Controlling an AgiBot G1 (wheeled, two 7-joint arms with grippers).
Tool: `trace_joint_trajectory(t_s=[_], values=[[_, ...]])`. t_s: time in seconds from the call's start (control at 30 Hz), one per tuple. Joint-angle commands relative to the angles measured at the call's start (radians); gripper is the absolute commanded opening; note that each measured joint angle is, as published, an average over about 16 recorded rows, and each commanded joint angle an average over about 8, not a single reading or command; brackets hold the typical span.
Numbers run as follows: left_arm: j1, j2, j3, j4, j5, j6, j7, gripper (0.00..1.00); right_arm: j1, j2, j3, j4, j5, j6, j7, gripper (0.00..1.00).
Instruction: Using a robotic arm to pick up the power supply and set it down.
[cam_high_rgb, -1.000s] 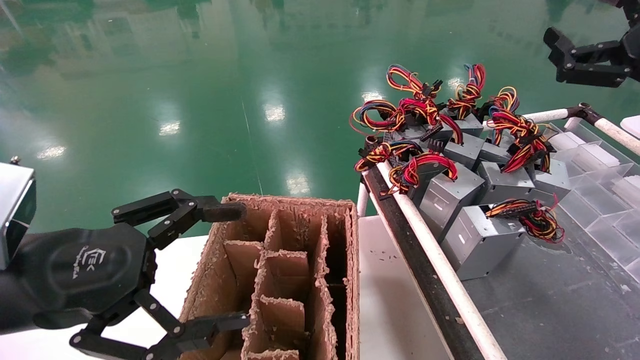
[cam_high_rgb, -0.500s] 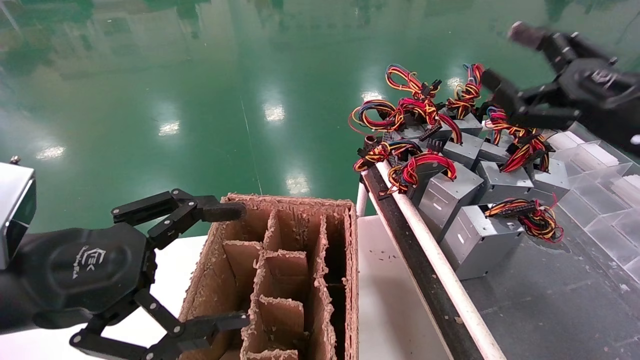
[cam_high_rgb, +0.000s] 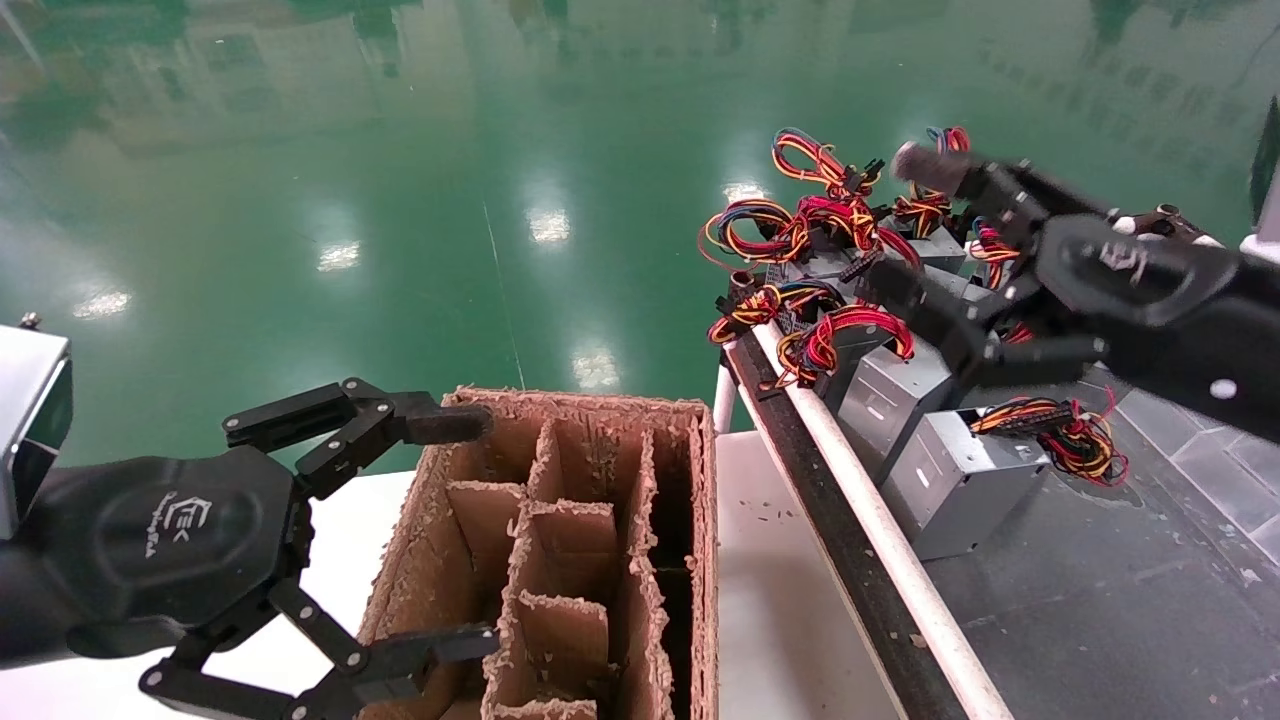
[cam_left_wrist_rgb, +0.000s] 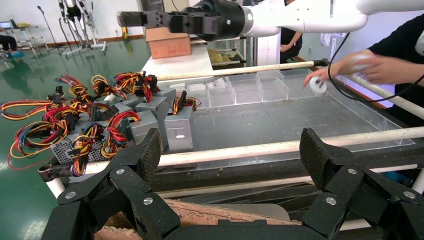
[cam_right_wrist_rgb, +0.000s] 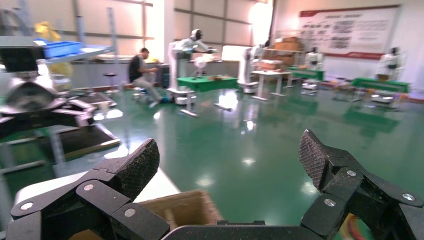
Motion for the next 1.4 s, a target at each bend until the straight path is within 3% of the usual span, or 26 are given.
trace_joint_trajectory(t_s=[0.03,1.0,1.17,1.4], values=[[0.000,0.000,0.000,0.000,0.000,0.000,0.000,1.00,-0.022,0.003,0.040,0.034,-0.034,-0.007,0.026,1.00],[0.000,-0.001,0.001,0.000,-0.001,-0.001,0.001,1.00,-0.342,0.047,0.618,0.528,-0.519,-0.105,0.399,1.00],[0.000,-0.001,0.001,0.000,-0.001,-0.001,0.001,1.00,-0.367,0.050,0.662,0.565,-0.556,-0.113,0.420,1.00],[0.000,-0.001,0.001,0.000,-0.001,-0.001,0.001,1.00,-0.359,0.050,0.648,0.553,-0.545,-0.111,0.412,1.00]])
